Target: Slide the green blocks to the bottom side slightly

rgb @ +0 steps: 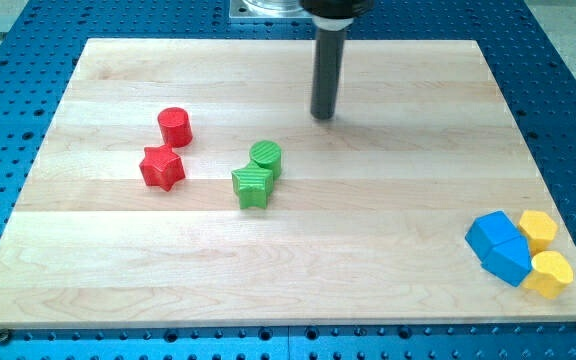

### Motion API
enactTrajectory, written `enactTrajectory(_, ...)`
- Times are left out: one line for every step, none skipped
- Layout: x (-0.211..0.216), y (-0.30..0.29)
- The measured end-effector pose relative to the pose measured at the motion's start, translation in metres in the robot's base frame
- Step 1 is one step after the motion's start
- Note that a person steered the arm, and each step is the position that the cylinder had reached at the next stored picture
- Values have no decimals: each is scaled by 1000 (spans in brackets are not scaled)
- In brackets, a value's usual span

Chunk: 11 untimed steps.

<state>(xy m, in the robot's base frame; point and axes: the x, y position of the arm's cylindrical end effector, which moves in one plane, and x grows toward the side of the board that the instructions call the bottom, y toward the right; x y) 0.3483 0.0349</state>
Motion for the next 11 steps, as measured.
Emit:
enactTrajectory(0,-35)
enactTrajectory(35,-65)
enactTrajectory(91,-67)
enactTrajectory(126,-69)
enactTrajectory(133,-71)
enactTrajectory(133,-101)
enactTrajectory(142,-131)
enactTrajectory(191,-123)
enactTrajectory(210,-58)
enactTrajectory(210,-14)
enactTrajectory(210,-14)
